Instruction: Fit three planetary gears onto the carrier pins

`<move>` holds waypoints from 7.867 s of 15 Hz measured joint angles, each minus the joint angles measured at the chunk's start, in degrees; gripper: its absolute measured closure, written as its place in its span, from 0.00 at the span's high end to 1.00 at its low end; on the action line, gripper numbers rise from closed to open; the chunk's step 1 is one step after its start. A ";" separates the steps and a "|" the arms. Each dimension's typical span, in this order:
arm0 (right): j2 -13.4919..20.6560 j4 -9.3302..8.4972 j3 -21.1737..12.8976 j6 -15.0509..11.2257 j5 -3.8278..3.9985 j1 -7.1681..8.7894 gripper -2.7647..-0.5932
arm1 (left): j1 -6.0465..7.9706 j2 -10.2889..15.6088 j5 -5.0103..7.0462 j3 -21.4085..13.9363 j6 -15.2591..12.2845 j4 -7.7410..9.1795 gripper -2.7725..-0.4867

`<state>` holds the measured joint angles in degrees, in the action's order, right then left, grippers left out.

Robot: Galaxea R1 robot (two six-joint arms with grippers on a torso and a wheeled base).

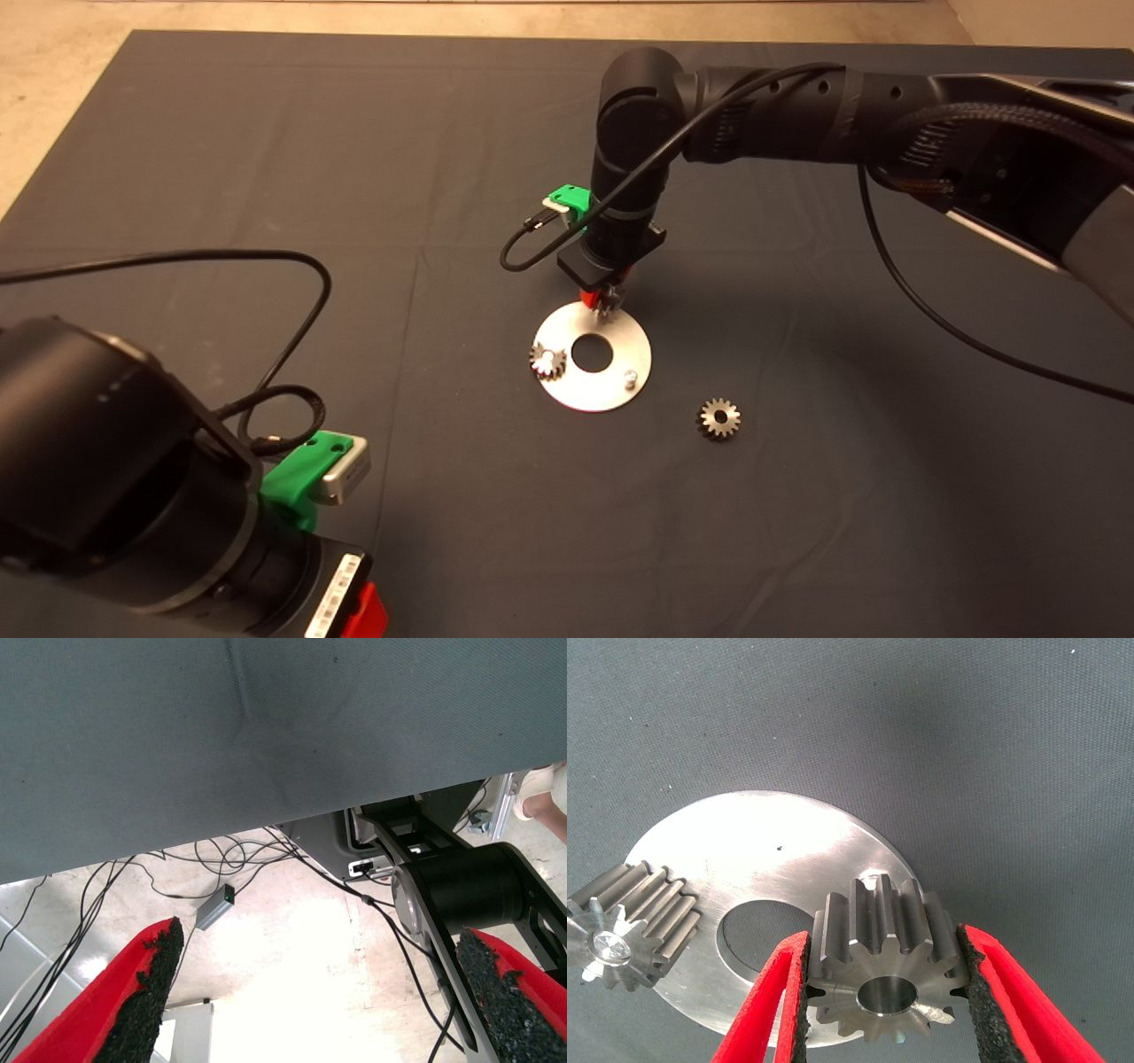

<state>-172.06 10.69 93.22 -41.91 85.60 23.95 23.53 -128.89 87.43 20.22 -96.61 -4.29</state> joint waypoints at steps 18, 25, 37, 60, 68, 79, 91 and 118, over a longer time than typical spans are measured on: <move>0.00 0.00 -0.02 0.07 0.10 -0.17 0.18 | 0.00 0.01 0.00 0.00 0.45 0.11 0.75; 0.00 0.17 -0.02 0.07 0.21 -0.17 0.18 | 0.00 0.01 0.00 0.00 0.46 0.55 0.75; 0.00 0.24 0.00 2.49 1.58 -1.57 0.19 | 0.00 -0.02 0.00 0.00 0.48 0.90 0.75; 0.34 0.11 0.05 2.44 1.83 -0.98 0.32 | 0.00 0.00 0.00 0.00 0.48 0.91 0.75; 9.47 -4.49 -19.03 -1.76 1.90 7.80 0.48 | 0.00 -0.02 0.00 -0.01 0.45 1.23 0.75; 27.01 -6.12 -47.94 -16.14 1.87 5.78 0.53 | 0.00 -0.16 0.02 -0.05 0.45 1.46 0.75; 27.95 -4.74 -49.39 -17.55 2.07 -1.41 0.53 | 0.00 -0.13 0.00 -0.13 0.45 1.73 0.75; 28.71 6.72 -46.31 2.31 2.05 -4.80 0.53 | 0.00 0.01 0.00 -0.13 1.24 1.77 0.75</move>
<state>-143.35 17.41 46.91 -39.59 87.65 19.15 23.53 -128.88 87.43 20.09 -95.37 -2.52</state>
